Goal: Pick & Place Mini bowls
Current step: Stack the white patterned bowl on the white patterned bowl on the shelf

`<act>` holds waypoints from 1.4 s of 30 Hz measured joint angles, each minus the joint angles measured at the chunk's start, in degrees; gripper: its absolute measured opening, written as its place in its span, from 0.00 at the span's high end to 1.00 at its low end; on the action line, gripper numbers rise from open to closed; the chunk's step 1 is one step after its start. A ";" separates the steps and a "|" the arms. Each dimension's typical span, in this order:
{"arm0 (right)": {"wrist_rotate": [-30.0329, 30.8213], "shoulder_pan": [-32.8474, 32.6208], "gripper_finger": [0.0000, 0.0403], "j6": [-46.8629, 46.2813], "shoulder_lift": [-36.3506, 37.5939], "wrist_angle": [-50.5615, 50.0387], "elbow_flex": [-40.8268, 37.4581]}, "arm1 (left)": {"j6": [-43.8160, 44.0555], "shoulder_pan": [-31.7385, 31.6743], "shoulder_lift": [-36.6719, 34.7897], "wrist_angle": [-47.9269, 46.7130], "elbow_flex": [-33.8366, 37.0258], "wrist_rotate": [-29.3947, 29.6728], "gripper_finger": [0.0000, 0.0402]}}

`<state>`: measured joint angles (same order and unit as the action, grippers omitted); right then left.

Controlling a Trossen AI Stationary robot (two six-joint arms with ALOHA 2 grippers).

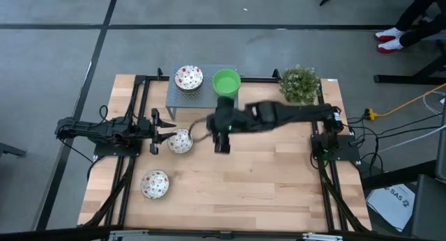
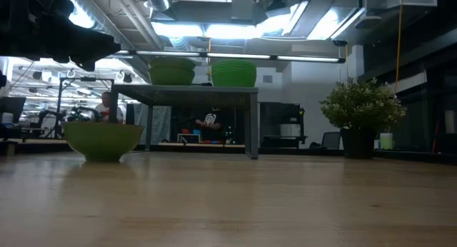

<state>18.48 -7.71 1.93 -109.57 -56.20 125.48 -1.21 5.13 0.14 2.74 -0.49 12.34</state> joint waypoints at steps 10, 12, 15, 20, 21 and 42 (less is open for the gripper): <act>-0.15 -8.50 0.39 -1.85 -0.34 23.20 -14.00 | 0.00 0.01 0.00 0.00 0.02 0.00 0.64; -0.10 -9.09 0.39 -1.89 -0.34 27.59 -16.78 | 0.00 0.02 0.00 0.00 0.01 0.00 0.64; -0.04 -9.48 0.39 -1.52 -0.34 31.00 -20.61 | 0.00 0.01 -0.01 0.00 0.02 0.00 0.64; -0.66 -9.48 0.39 -2.06 -0.38 31.76 -25.04 | 0.00 0.02 0.00 0.00 0.02 0.00 0.64; -0.69 -9.48 0.39 -2.30 -0.38 31.79 -25.73 | 0.00 0.00 0.00 0.00 0.02 0.00 0.64; -6.49 -7.70 0.39 -18.47 -0.38 31.18 -30.35 | 0.00 0.01 0.00 0.00 0.01 0.00 0.64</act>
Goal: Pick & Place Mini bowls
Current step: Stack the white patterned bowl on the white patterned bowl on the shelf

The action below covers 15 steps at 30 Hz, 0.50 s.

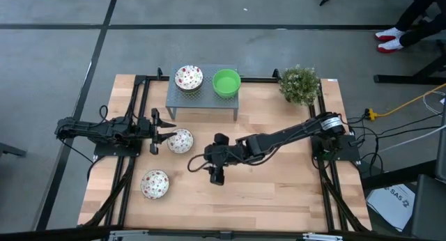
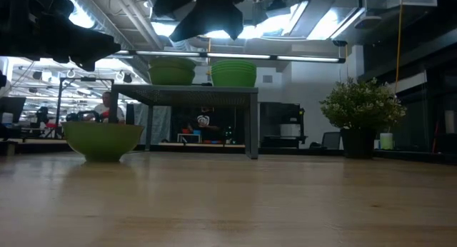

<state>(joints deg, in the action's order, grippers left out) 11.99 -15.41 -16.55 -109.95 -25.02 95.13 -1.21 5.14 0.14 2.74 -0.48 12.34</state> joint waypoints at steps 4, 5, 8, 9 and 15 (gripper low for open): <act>0.07 0.77 0.39 -2.26 0.00 -0.04 0.00 | 0.01 -0.01 0.00 0.03 0.01 0.00 0.64; 0.07 0.87 0.39 -2.97 0.00 -0.04 0.00 | 0.26 0.01 0.00 0.16 -0.01 0.00 0.64; 0.04 0.89 0.39 -6.65 0.00 -0.04 0.01 | 5.67 0.01 0.00 0.44 -0.01 -0.51 0.64; 0.09 0.89 0.39 -8.16 0.00 -0.04 0.02 | 8.57 0.01 0.00 0.46 -0.01 -0.96 0.64; 0.43 0.89 0.39 -15.36 0.00 -0.04 0.04 | 25.54 0.01 -0.01 0.44 0.01 -4.13 0.64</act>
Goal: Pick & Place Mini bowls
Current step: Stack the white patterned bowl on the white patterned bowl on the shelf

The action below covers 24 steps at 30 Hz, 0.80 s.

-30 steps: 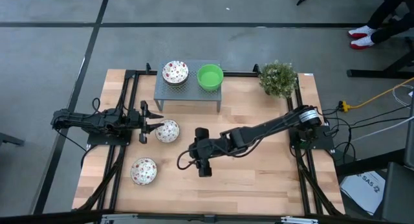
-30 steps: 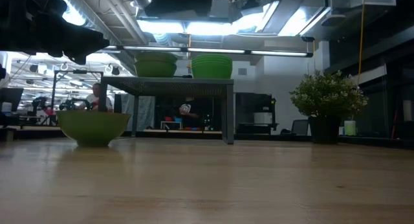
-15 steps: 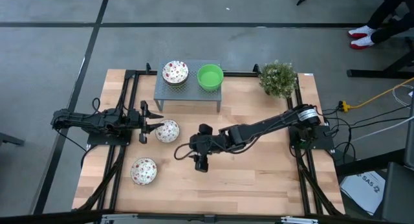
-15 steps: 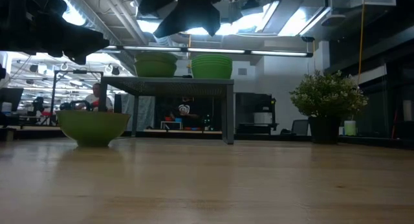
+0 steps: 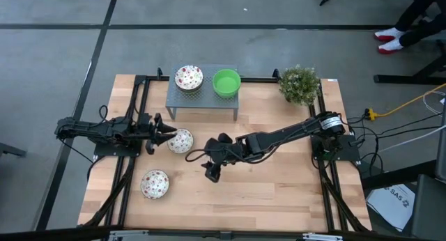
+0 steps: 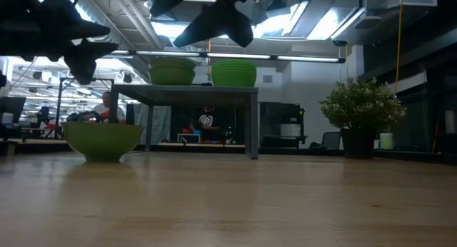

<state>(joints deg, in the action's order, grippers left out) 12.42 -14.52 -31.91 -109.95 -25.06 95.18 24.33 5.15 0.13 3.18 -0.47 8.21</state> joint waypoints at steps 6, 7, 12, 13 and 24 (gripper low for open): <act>0.02 0.00 0.39 -4.62 0.00 0.02 0.00 | -2.25 0.01 1.79 -0.88 -0.46 -5.38 0.64; 0.03 0.00 0.39 -4.97 0.00 0.02 0.02 | -4.09 0.07 2.75 -1.64 -1.28 -7.65 0.64; 0.03 0.00 0.39 -4.91 0.00 -0.01 0.02 | -16.13 0.95 10.94 -16.77 -11.56 -9.92 0.64; 0.03 0.00 0.39 -4.72 0.00 -0.06 0.02 | -18.34 1.22 13.05 -20.38 -13.77 -8.90 0.64; -5.72 0.02 0.39 -12.39 -0.02 -15.82 0.04 | -20.60 3.48 34.27 -27.34 -29.59 -6.15 0.64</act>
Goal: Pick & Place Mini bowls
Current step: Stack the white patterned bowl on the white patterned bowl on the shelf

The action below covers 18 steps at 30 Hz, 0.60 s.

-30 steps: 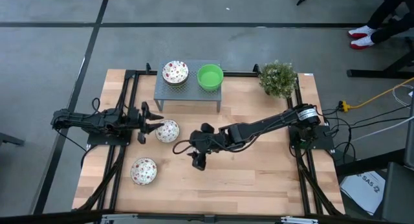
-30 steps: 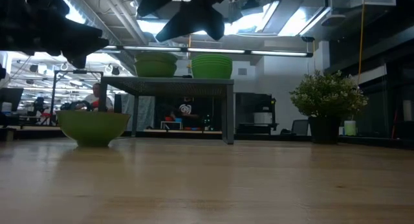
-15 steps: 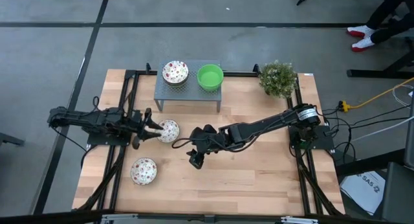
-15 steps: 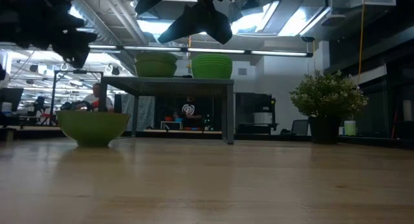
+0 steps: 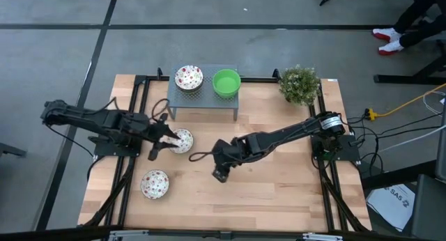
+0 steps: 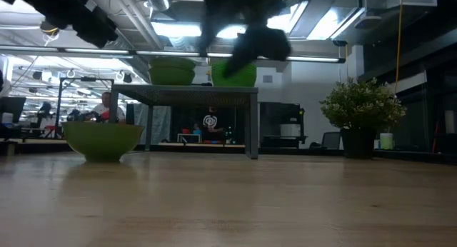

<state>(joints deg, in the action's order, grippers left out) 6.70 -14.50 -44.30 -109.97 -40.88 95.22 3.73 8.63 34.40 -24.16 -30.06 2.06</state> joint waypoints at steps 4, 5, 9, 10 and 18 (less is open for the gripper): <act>-2.70 -1.13 0.39 3.10 0.00 -7.74 0.00 | 0.42 0.34 6.49 -1.00 -2.97 0.01 0.64; -2.73 -1.59 0.39 4.16 0.00 -9.26 0.00 | 1.18 0.32 7.89 -1.47 -3.67 0.05 0.64; -2.39 -4.24 0.39 5.34 0.09 -16.16 0.00 | 5.77 0.32 13.61 -4.39 -6.07 1.99 0.64; -1.34 -5.30 0.39 5.36 0.13 -17.85 0.00 | 6.56 0.38 14.96 -5.28 -6.75 2.51 0.64; 1.64 -10.68 0.39 0.73 3.85 -16.50 -8.65 | 5.92 3.17 21.85 -13.03 -11.27 2.93 0.64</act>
<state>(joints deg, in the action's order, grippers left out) 8.34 -25.19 -43.57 -106.12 -57.38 86.56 9.65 11.80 56.25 -37.19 -41.33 4.99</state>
